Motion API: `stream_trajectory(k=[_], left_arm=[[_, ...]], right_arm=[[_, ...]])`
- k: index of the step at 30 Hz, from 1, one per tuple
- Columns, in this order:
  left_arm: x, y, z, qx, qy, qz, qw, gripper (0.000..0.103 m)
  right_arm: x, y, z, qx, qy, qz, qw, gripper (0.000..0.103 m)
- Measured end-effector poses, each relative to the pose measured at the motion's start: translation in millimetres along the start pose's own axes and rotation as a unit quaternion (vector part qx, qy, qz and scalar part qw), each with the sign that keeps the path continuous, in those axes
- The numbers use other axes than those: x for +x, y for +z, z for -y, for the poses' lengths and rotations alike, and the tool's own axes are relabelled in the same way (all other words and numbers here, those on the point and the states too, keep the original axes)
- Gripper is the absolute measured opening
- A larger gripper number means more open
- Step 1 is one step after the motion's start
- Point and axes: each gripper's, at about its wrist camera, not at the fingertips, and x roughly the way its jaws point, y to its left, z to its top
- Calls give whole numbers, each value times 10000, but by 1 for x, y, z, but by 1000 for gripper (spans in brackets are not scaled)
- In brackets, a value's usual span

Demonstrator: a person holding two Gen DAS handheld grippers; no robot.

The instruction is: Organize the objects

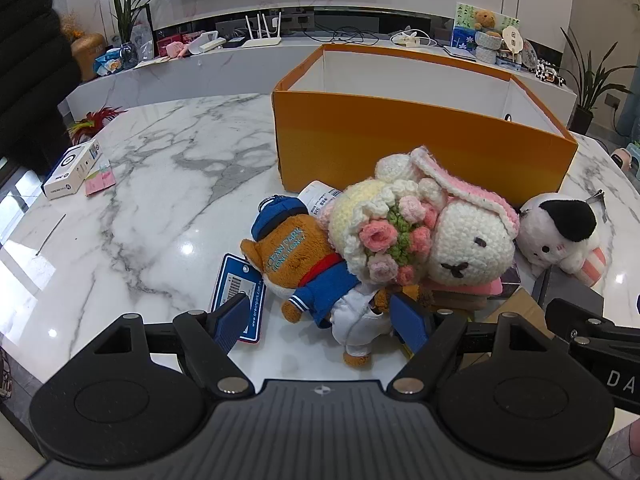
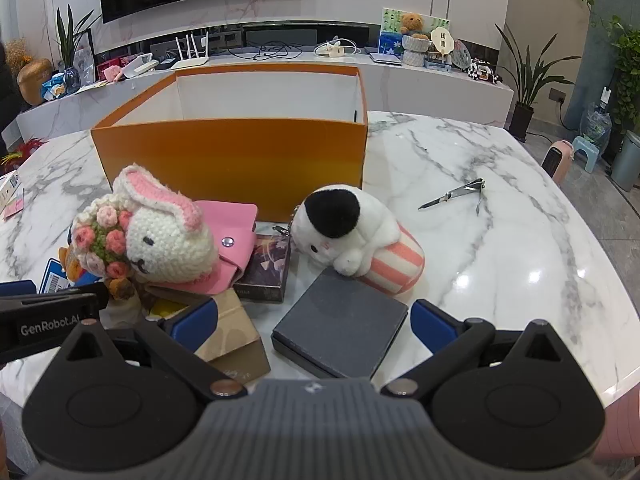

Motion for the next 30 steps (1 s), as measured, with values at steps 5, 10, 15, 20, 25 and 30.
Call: stream_trajectory(k=[5,10,15,20,25,30], left_arm=[[0,0,1,35,-19,4,10000,91],[0,0,1,59,-53,8,10000,91],[0,0,1,71,-75,16,9999,91],[-1,1,0,77,-71,37,9999,91],[-1,1,0,100,-87,39,9999,91],[-2,2,0,110,-119,51,9999,91]], right_arm=[[-1,0,-1,14,-24,9,10000,102],[-1,0,0,57,-76,7,10000,102],[-1,0,0,183,-208,-12,9996,102],[-2,0,0,264,-297,-9,9992,102],[-2,0,0,302,-339,-15,9990,102],[-2,0,0,354,-401,-29,9986,102]])
